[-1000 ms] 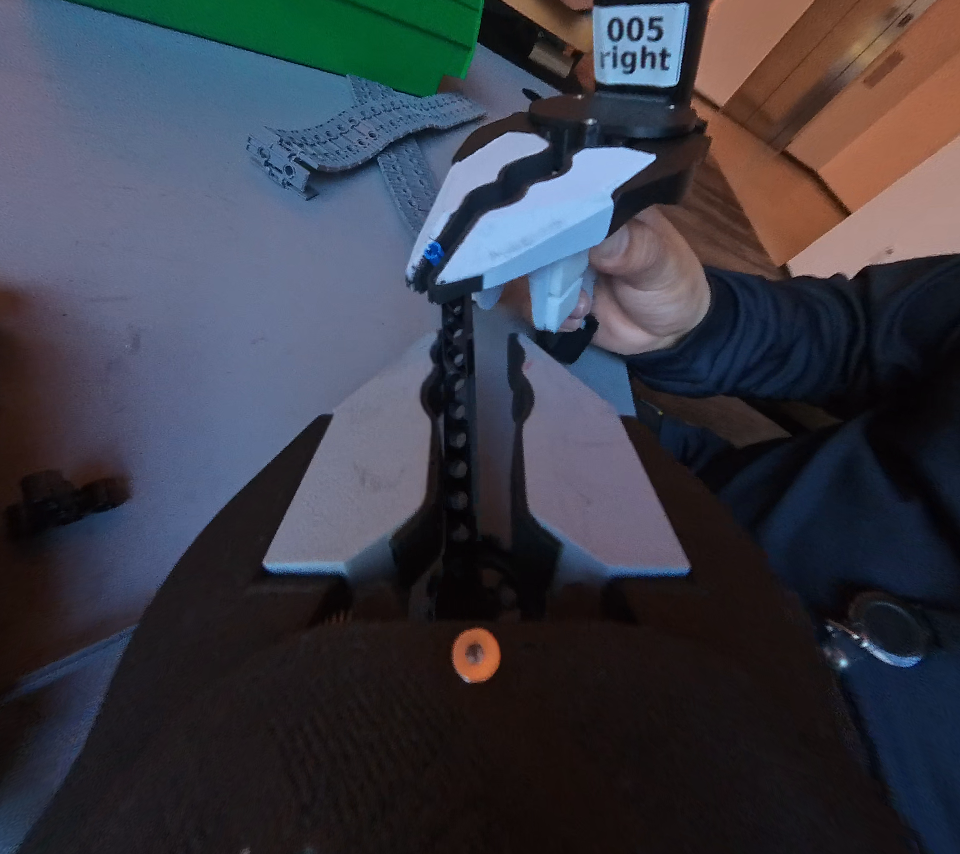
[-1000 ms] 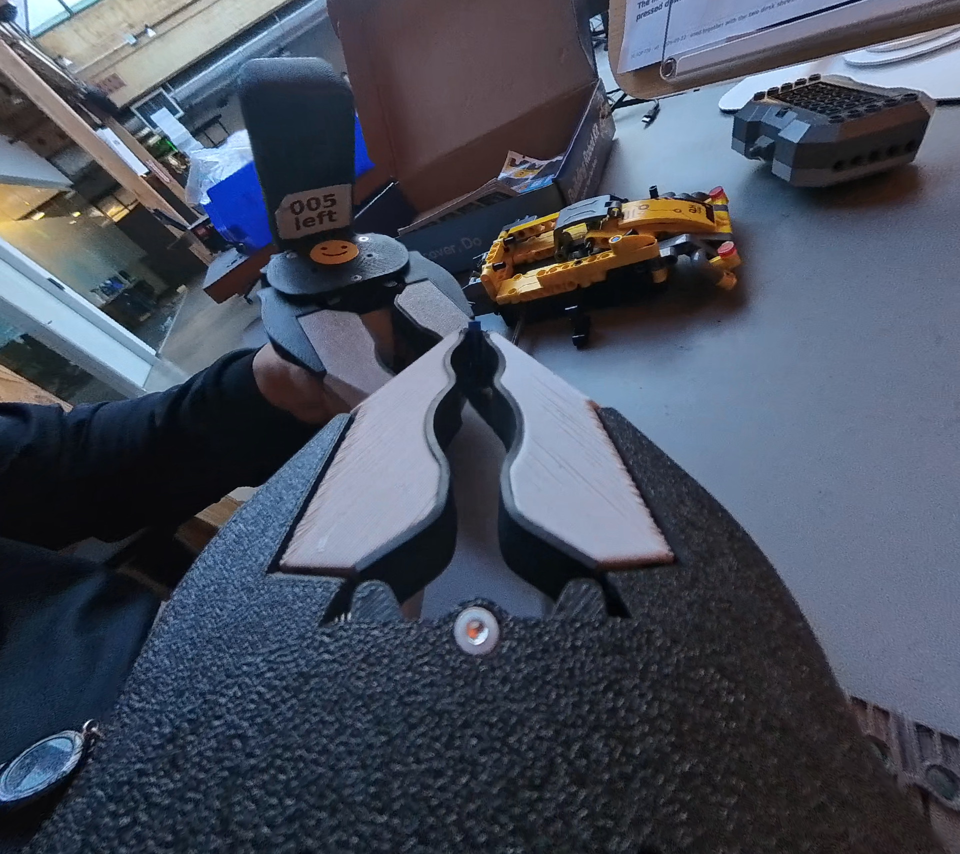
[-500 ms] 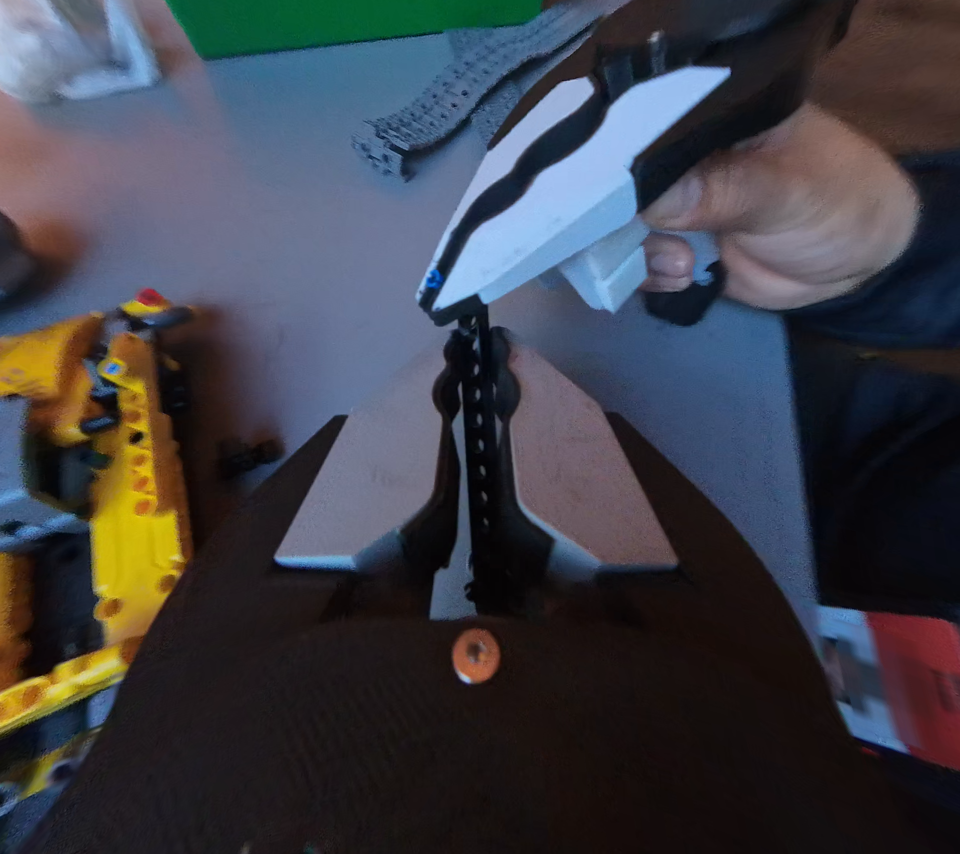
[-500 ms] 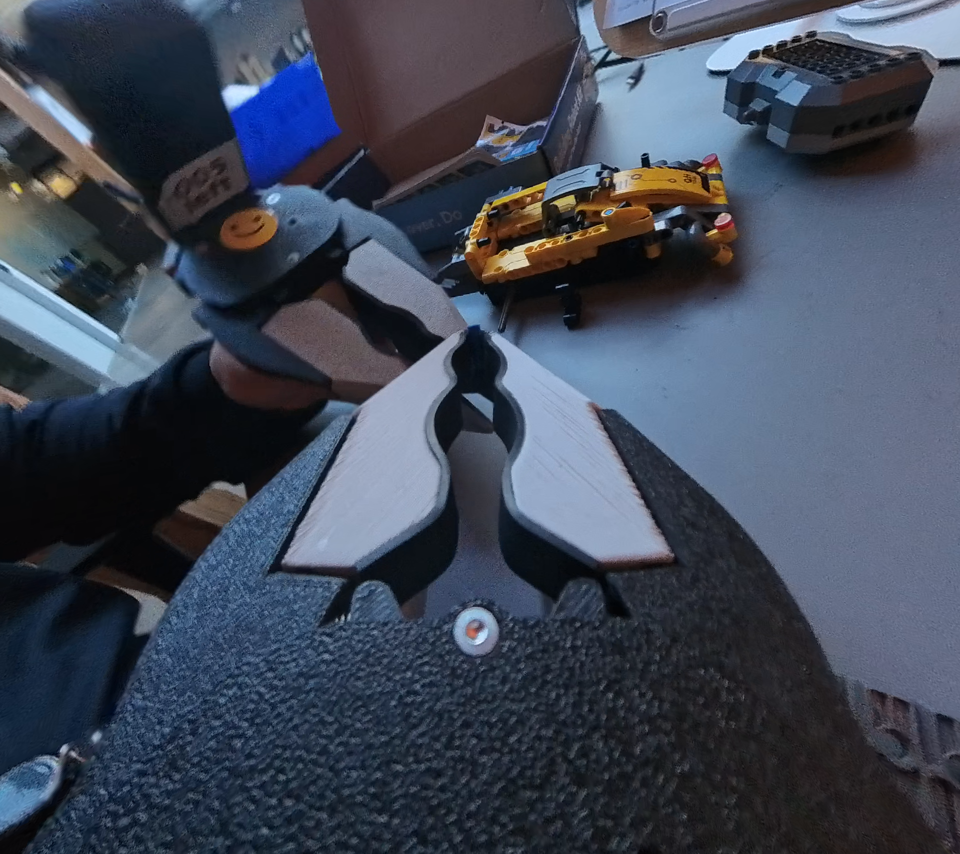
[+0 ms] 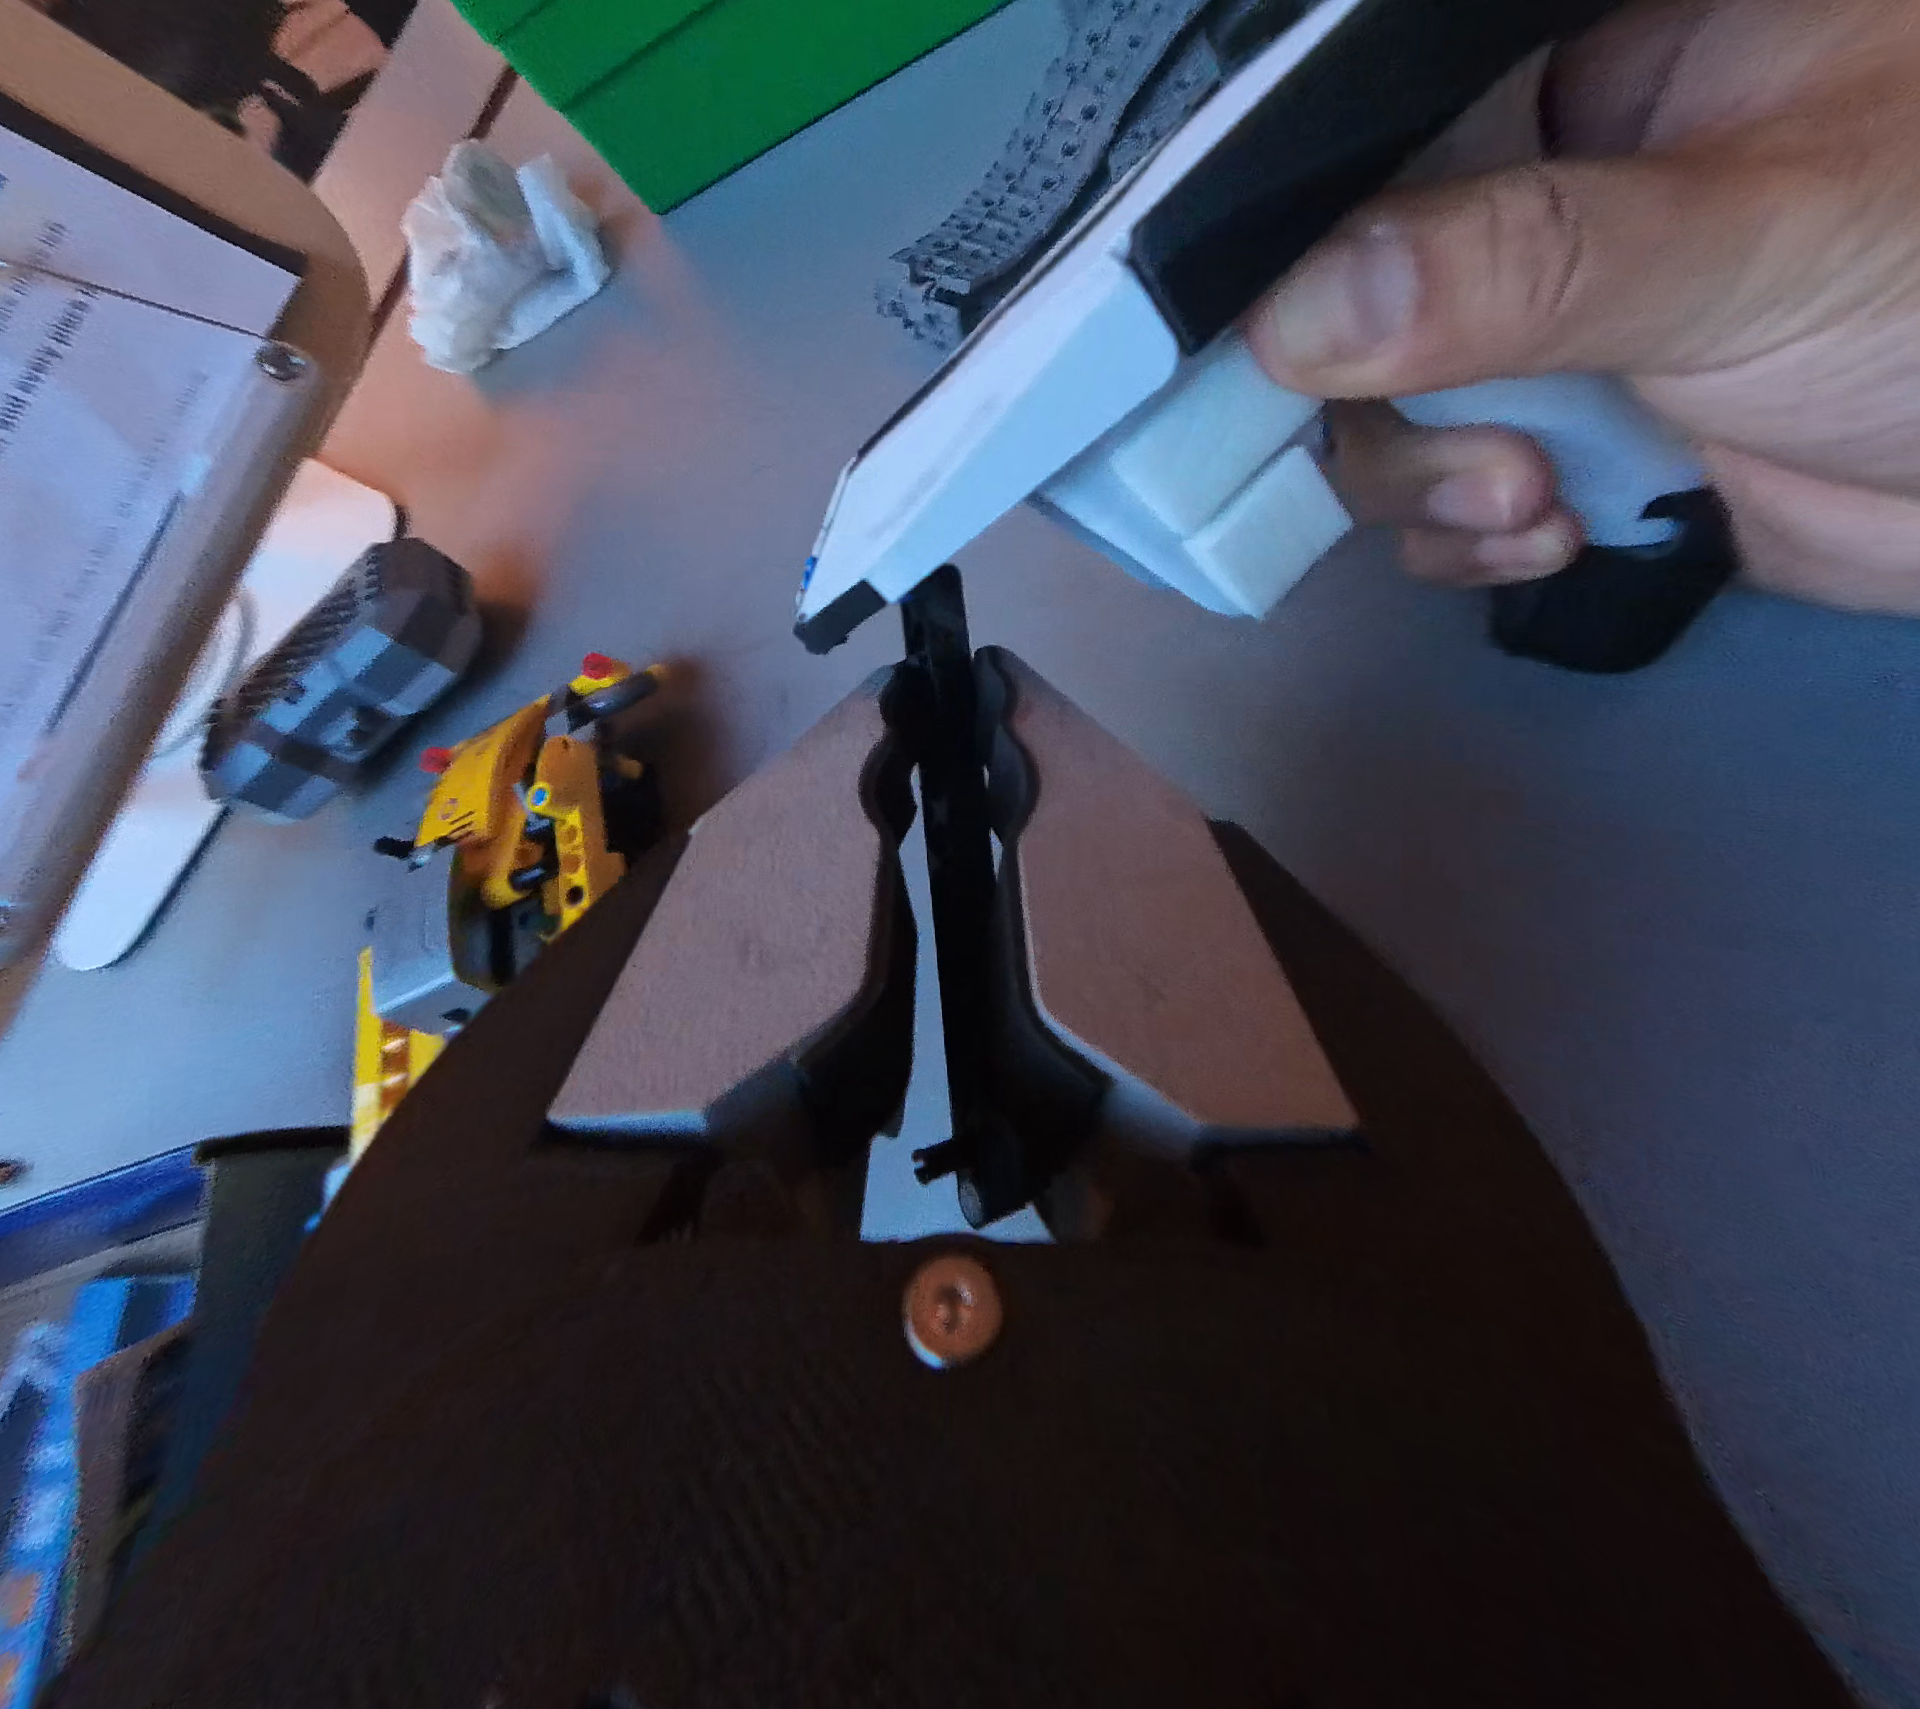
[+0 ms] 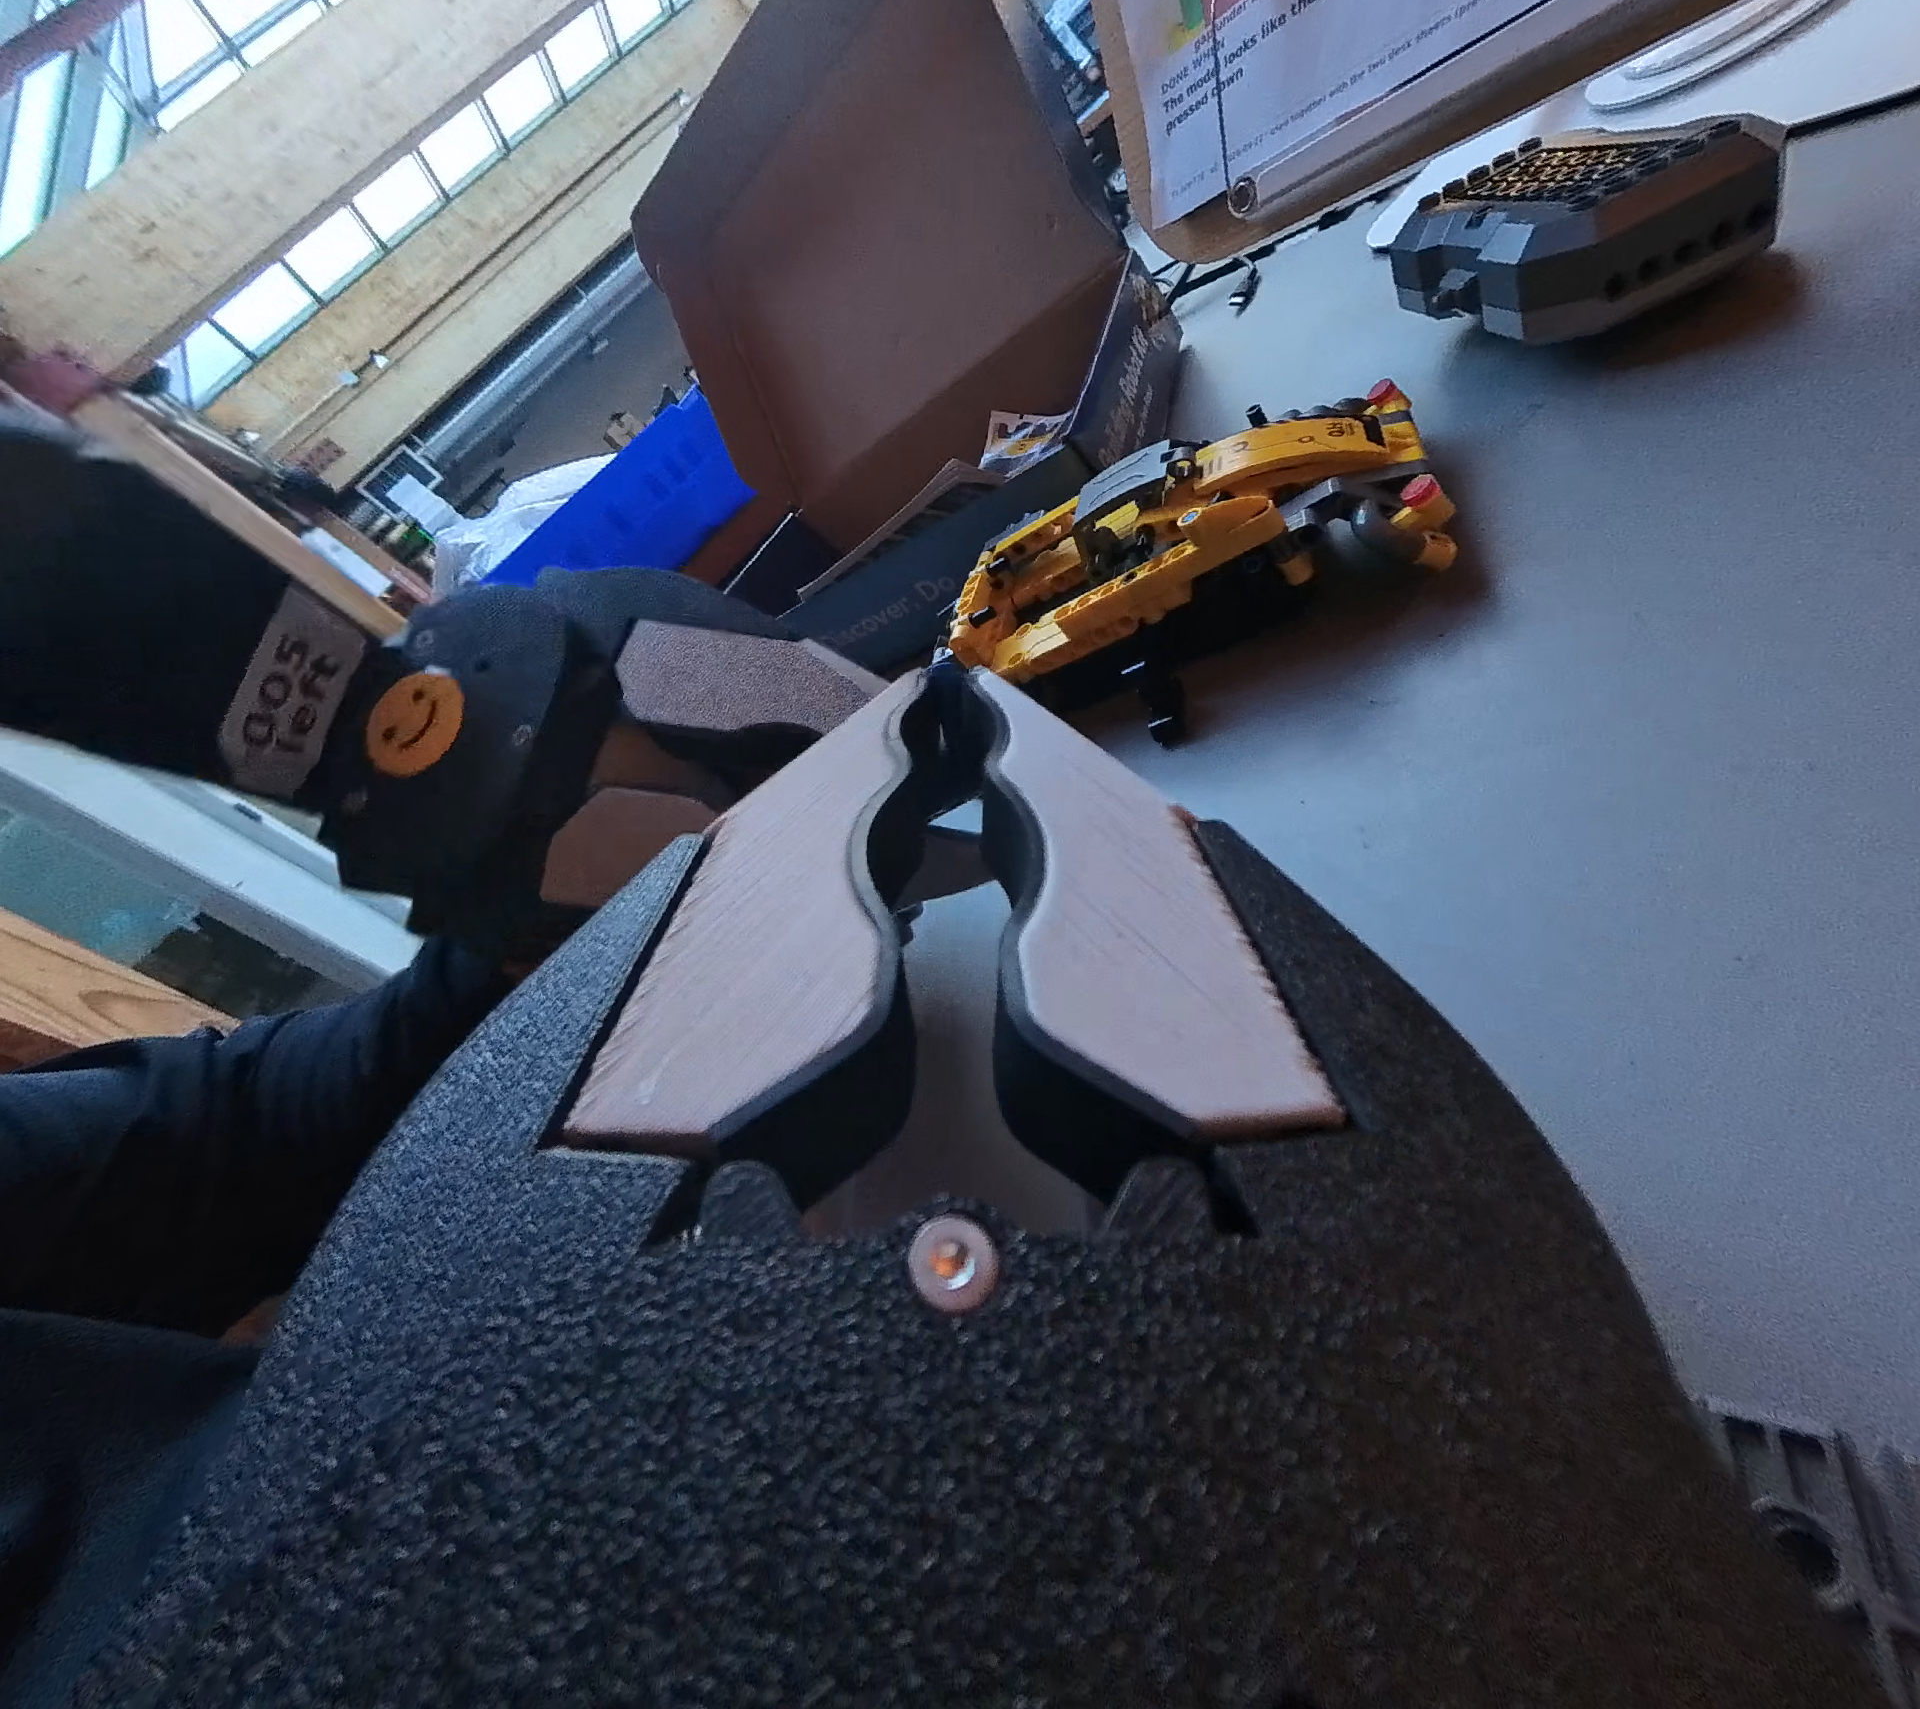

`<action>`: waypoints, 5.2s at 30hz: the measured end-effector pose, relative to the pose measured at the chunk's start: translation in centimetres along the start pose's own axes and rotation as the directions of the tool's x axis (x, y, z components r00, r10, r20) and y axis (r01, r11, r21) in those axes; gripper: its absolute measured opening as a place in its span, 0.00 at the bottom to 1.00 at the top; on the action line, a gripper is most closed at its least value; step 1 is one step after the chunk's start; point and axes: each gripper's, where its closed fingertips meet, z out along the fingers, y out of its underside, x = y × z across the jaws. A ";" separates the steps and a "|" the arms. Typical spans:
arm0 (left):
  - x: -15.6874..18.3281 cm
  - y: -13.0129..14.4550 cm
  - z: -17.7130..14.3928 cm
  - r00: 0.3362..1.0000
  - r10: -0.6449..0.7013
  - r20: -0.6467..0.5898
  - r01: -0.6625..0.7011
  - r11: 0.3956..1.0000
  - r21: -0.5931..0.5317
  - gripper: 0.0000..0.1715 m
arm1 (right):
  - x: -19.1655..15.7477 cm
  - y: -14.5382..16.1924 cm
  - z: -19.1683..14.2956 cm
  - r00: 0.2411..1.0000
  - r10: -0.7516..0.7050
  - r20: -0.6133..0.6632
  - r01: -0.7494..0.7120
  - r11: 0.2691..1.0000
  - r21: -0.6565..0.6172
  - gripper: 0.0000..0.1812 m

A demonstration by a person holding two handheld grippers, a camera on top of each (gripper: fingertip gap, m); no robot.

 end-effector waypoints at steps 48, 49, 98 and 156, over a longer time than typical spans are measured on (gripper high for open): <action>-0.6 2.5 -2.4 0.633 -0.584 -0.508 0.600 0.785 -0.156 0.18 | 5.2 4.2 -4.3 0.751 -0.658 -0.059 0.494 0.618 -0.612 0.19; -1.3 2.9 -2.8 0.668 -0.570 -0.479 0.578 0.802 -0.149 0.16 | 5.3 4.0 -4.3 0.752 -0.656 -0.069 0.488 0.624 -0.611 0.19; -7.5 6.5 -7.8 0.862 -0.474 -0.182 0.456 0.880 -0.132 0.14 | 7.8 2.7 -3.0 0.440 -0.857 0.266 0.690 0.133 -0.711 0.16; -7.8 7.6 -7.5 0.844 -0.499 -0.195 0.480 0.866 -0.139 0.13 | 10.6 3.4 -1.3 0.768 -0.519 0.375 0.551 0.238 -0.800 0.00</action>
